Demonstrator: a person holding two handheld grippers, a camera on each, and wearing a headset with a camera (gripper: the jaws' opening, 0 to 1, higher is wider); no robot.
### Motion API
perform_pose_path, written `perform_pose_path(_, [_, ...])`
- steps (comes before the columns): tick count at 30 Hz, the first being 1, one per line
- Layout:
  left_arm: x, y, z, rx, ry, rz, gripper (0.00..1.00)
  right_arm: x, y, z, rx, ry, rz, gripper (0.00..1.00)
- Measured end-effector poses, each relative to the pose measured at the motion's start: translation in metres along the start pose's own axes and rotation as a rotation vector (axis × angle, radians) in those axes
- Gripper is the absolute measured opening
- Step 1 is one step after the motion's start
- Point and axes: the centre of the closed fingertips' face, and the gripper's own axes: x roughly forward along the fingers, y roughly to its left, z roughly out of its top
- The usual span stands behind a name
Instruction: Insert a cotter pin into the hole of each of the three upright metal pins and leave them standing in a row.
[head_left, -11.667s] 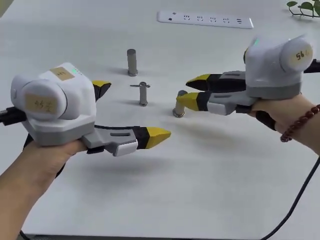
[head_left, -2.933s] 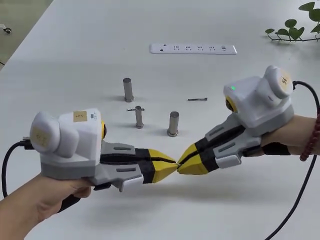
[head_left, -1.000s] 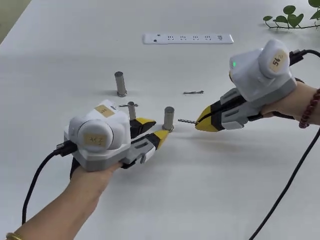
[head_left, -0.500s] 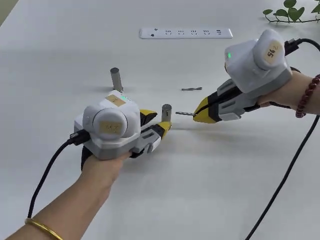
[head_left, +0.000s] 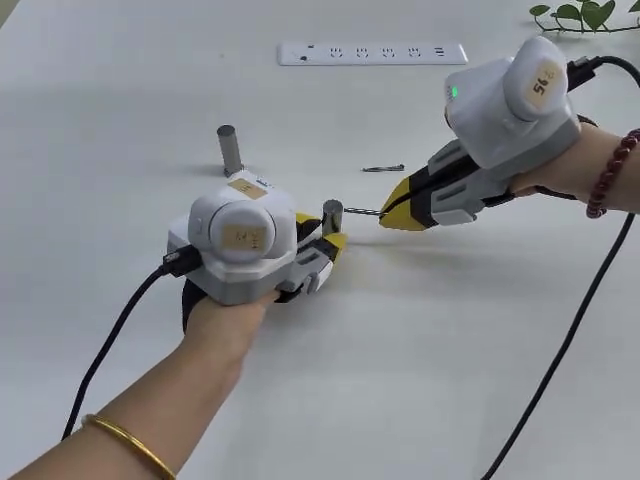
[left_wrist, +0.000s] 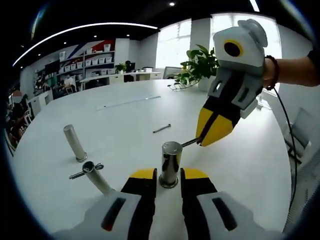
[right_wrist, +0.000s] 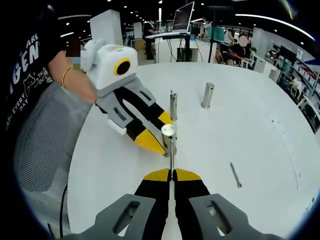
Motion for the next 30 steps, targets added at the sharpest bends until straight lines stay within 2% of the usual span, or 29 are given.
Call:
perform_pose_path(13, [0.0029, -0.0010, -0.0028, -0.016, 0.004, 0.001, 0.12, -0.0005, -0.0001, 0.0037, -0.014, -0.014, 0.006, 0.00])
perform_pose_path(30, [0.0024, -0.0016, -0.0024, 0.028, 0.009, -0.026, 0.11, 0.0069, -0.0031, 0.0049, -0.066, 0.010, 0.021, 0.00])
